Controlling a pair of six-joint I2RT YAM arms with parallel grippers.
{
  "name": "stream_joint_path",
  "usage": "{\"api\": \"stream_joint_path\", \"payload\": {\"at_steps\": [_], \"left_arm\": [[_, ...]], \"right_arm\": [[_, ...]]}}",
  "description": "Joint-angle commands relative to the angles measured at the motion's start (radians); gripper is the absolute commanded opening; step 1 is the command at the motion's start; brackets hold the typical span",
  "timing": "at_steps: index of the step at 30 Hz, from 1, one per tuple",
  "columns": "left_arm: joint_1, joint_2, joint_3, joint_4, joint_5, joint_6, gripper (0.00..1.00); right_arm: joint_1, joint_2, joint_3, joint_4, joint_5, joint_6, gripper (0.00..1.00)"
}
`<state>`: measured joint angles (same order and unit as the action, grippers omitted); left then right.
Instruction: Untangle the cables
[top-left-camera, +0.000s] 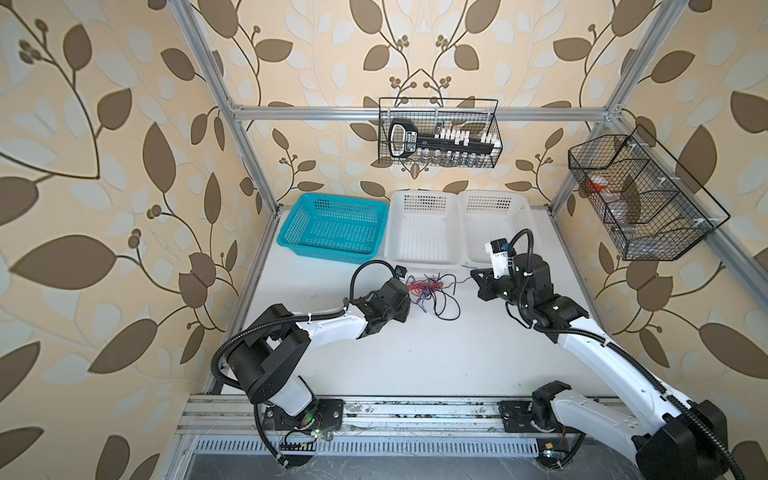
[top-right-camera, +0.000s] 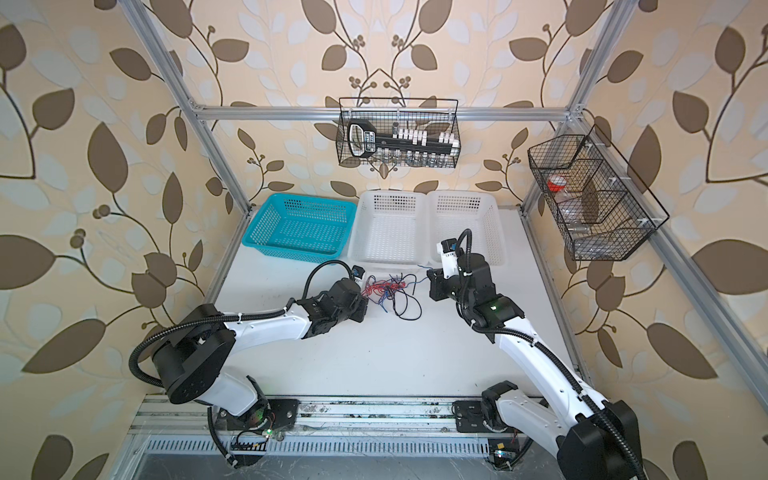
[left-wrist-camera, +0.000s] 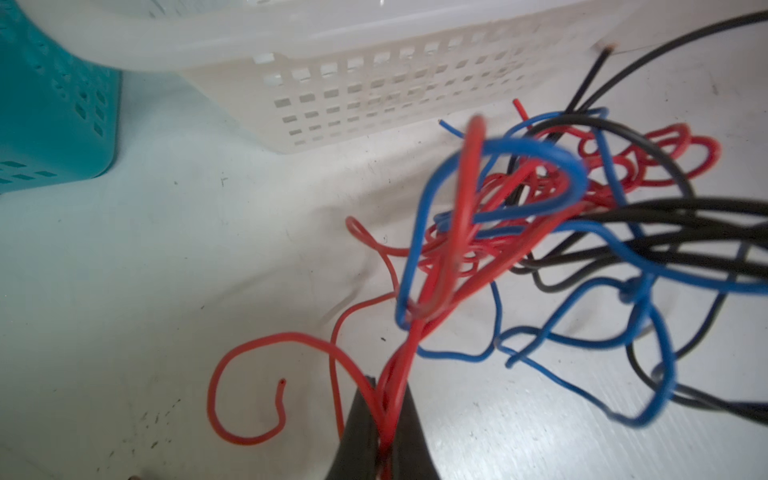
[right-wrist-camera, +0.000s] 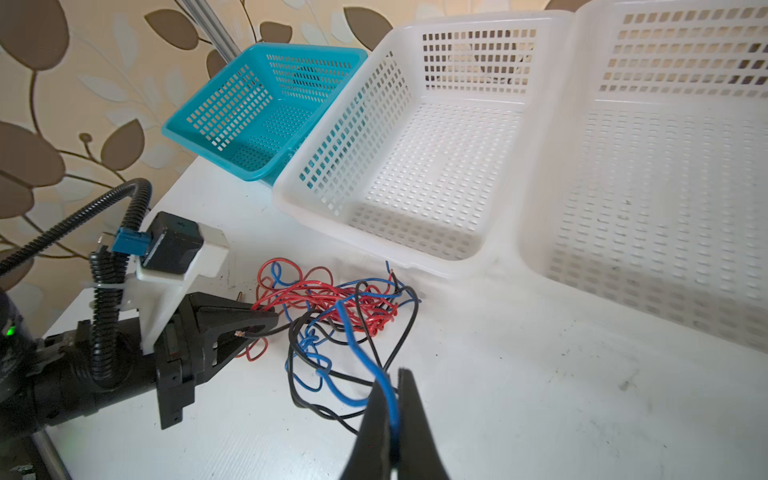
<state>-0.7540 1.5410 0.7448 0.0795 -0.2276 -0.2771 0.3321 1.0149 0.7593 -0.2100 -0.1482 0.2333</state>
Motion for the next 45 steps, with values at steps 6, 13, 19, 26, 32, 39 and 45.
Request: {"api": "stream_joint_path", "payload": {"at_steps": [6,13,19,26,32,39,45], "left_arm": [[0.041,0.002,0.012,-0.125,-0.146,-0.045,0.0],[0.065,-0.007,0.008,-0.127,-0.133,-0.051,0.0],[0.064,-0.02,-0.004,-0.062,-0.036,-0.048,0.0],[0.063,-0.021,0.02,-0.062,-0.018,-0.049,0.0],[0.064,-0.024,0.019,-0.09,-0.069,-0.071,0.0],[0.063,-0.048,0.019,-0.095,0.016,-0.07,0.33],[0.062,-0.149,0.022,-0.112,0.105,-0.05,0.61]], "right_arm": [[-0.116,-0.095,-0.003,-0.088,0.062,-0.031,0.0],[-0.14,-0.109,-0.015,-0.069,-0.021,-0.006,0.0],[-0.059,-0.054,-0.026,0.038,-0.158,0.025,0.0],[0.123,0.042,0.0,0.111,-0.122,0.028,0.0],[0.15,0.071,0.029,0.091,-0.084,0.027,0.0],[0.155,0.071,0.044,0.09,-0.042,0.032,0.0],[0.188,0.132,0.048,0.125,-0.014,0.054,0.0]]}}
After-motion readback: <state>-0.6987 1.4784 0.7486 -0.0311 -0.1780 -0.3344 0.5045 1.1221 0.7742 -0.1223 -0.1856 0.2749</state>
